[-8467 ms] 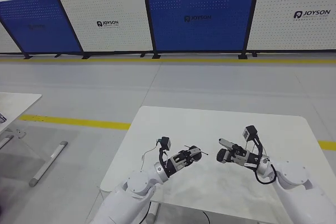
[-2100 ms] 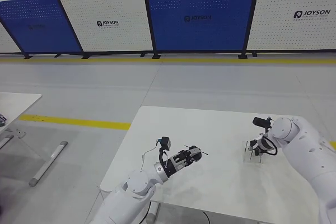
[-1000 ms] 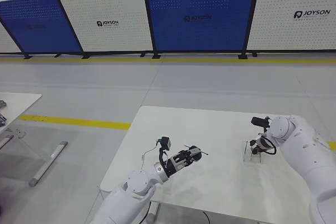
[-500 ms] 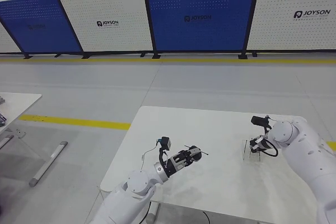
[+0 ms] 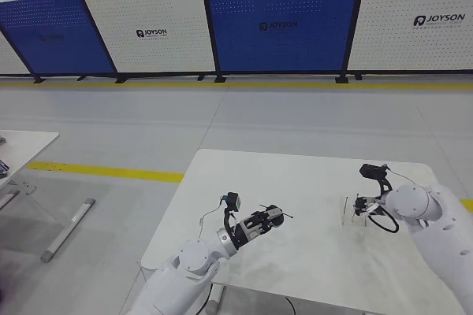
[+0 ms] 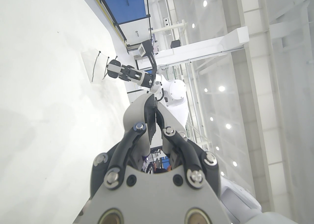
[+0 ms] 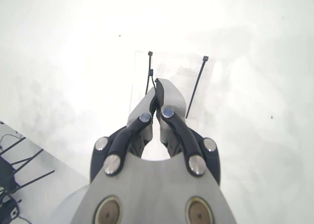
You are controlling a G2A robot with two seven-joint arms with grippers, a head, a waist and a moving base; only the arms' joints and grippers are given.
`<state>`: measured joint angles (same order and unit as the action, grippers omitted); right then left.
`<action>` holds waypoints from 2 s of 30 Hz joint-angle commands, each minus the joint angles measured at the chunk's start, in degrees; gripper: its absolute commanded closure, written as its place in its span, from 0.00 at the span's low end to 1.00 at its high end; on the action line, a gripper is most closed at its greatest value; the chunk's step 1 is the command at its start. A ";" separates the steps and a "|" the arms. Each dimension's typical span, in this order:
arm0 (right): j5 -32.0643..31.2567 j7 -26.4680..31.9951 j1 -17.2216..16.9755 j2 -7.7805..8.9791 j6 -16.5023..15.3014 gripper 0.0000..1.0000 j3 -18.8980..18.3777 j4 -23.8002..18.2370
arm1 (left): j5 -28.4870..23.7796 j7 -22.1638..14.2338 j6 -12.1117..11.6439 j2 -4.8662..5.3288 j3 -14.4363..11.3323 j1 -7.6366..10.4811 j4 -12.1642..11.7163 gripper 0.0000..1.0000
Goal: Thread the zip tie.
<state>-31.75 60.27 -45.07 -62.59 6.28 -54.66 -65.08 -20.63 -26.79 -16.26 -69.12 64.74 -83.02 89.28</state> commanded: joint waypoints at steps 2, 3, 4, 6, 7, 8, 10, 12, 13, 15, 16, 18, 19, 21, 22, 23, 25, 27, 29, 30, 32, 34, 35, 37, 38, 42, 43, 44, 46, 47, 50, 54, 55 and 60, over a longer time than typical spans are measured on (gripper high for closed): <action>-0.89 -1.79 -6.39 2.11 0.07 1.00 -5.94 -8.96 | 0.00 0.00 0.00 0.00 0.00 0.00 0.00 1.00; -0.89 -1.88 -9.10 2.93 -0.38 1.00 -8.43 -12.04 | 0.00 0.00 0.00 0.00 0.00 0.00 0.00 1.00; -0.80 -1.85 -9.70 3.11 -0.49 1.00 -9.07 -12.68 | 0.00 0.00 0.00 0.00 0.00 0.00 0.00 1.00; -0.80 -1.85 -9.70 3.11 -0.49 1.00 -9.07 -12.68 | 0.00 0.00 0.00 0.00 0.00 0.00 0.00 1.00; -0.80 -1.85 -9.70 3.11 -0.49 1.00 -9.07 -12.68 | 0.00 0.00 0.00 0.00 0.00 0.00 0.00 1.00; -0.80 -1.85 -9.70 3.11 -0.49 1.00 -9.07 -12.68 | 0.00 0.00 0.00 0.00 0.00 0.00 0.00 1.00; -0.80 -1.85 -9.70 3.11 -0.49 1.00 -9.07 -12.68 | 0.00 0.00 0.00 0.00 0.00 0.00 0.00 1.00; -0.80 -1.85 -9.70 3.11 -0.49 1.00 -9.07 -12.68 | 0.00 0.00 0.00 0.00 0.00 0.00 0.00 1.00; -0.80 -1.85 -9.70 3.11 -0.49 1.00 -9.07 -12.68 | 0.00 0.00 0.00 0.00 0.00 0.00 0.00 1.00; -0.80 -1.85 -9.70 3.11 -0.49 1.00 -9.07 -12.68 | 0.00 0.00 0.00 0.00 0.00 0.00 0.00 1.00; -0.80 -1.85 -9.70 3.11 -0.49 1.00 -9.07 -12.68 | 0.00 0.00 0.00 0.00 0.00 0.00 0.00 1.00; -0.98 -2.08 -9.87 3.10 -0.63 1.00 -8.94 -12.67 | 0.00 0.00 0.00 0.00 0.00 0.00 0.00 1.00; -2.64 -2.61 -10.30 3.06 -0.85 1.00 -8.07 -12.70 | 0.00 0.00 0.00 0.00 0.00 0.00 0.00 1.00; -5.04 -4.42 -10.50 2.68 1.15 1.00 -6.34 -13.11 | 0.00 0.00 0.00 0.00 0.00 0.00 0.00 1.00; -5.03 -5.11 -10.45 2.51 1.61 1.00 -6.03 -13.17 | 0.00 0.00 0.00 0.00 0.00 0.00 0.00 1.00; -3.98 -6.36 -10.62 2.36 1.14 1.00 -6.10 -13.41 | 0.00 0.00 0.00 0.00 0.00 0.00 0.00 1.00; -1.26 -9.31 -11.77 2.37 -0.99 1.00 -7.45 -14.35 | 0.00 0.00 0.00 0.00 0.00 0.00 0.00 1.00; 1.30 -12.41 -14.19 2.73 -4.24 1.00 -9.79 -16.21 | 0.00 0.00 0.00 0.00 0.00 0.00 0.00 1.00; 2.99 -15.01 -16.83 3.13 -7.35 1.00 -11.86 -18.56 | 0.00 0.00 0.00 0.00 0.00 0.00 0.00 1.00; 3.98 -16.49 -18.76 3.41 -9.20 1.00 -13.26 -20.06 | 0.00 0.00 0.00 0.00 0.00 0.00 0.00 1.00; 5.55 -18.74 -21.35 3.78 -12.02 1.00 -15.42 -22.43 | 0.00 0.00 0.00 0.00 0.00 0.00 0.00 1.00; 6.86 -20.80 -23.83 4.07 -14.62 1.00 -17.20 -24.41 | 0.00 0.00 0.00 0.00 0.00 0.00 0.00 1.00; 8.25 -21.93 -25.24 4.20 -16.24 1.00 -18.22 -25.44 | 0.00 0.00 0.00 0.00 0.00 0.00 0.00 1.00; 10.19 -21.15 -26.51 4.35 -17.79 1.00 -19.05 -26.04 | 0.00 0.00 0.00 0.00 0.00 0.00 0.00 1.00; 10.19 -21.15 -26.51 4.35 -17.79 1.00 -19.05 -26.04 | 0.00 0.00 0.00 0.00 0.00 0.00 0.00 1.00; 10.19 -21.15 -26.51 4.35 -17.79 1.00 -19.05 -26.04 | 0.00 0.00 0.00 0.00 0.00 0.00 0.00 1.00; 10.19 -21.15 -26.51 4.35 -17.79 1.00 -19.05 -26.04 | 0.00 0.00 0.00 0.00 0.00 0.00 0.00 1.00; 10.19 -21.15 -26.51 4.35 -17.79 1.00 -19.05 -26.04 | 0.00 0.00 0.00 0.00 0.00 0.00 0.00 1.00; 10.19 -21.15 -26.51 4.35 -17.79 1.00 -19.05 -26.04 | 0.00 0.00 0.00 0.00 0.00 0.00 0.00 1.00; 10.19 -21.15 -26.51 4.35 -17.79 1.00 -19.05 -26.04 | 0.00 0.00 0.00 0.00 0.00 0.00 0.00 1.00; 12.40 -26.14 -27.77 4.00 -19.30 1.00 -18.94 -26.78 | 0.00 0.00 0.00 0.00 0.00 0.00 0.00 1.00; 18.93 -31.76 -29.16 3.50 -25.09 1.00 -19.31 -26.89 | 0.00 0.00 0.00 0.00 0.00 0.00 0.00 1.00; 19.10 -33.03 -29.37 3.39 -25.76 1.00 -19.17 -27.10 | 0.00 0.00 0.00 0.00 0.00 0.00 0.00 1.00; 17.51 -37.21 -29.99 2.68 -25.76 1.00 -14.69 -29.93 | 0.00 0.00 0.00 0.00 0.00 0.00 0.00 1.00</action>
<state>-13.22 23.83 -75.14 -59.80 -19.50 -70.26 -95.04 -20.63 -26.79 -16.26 -69.12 64.74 -83.02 89.28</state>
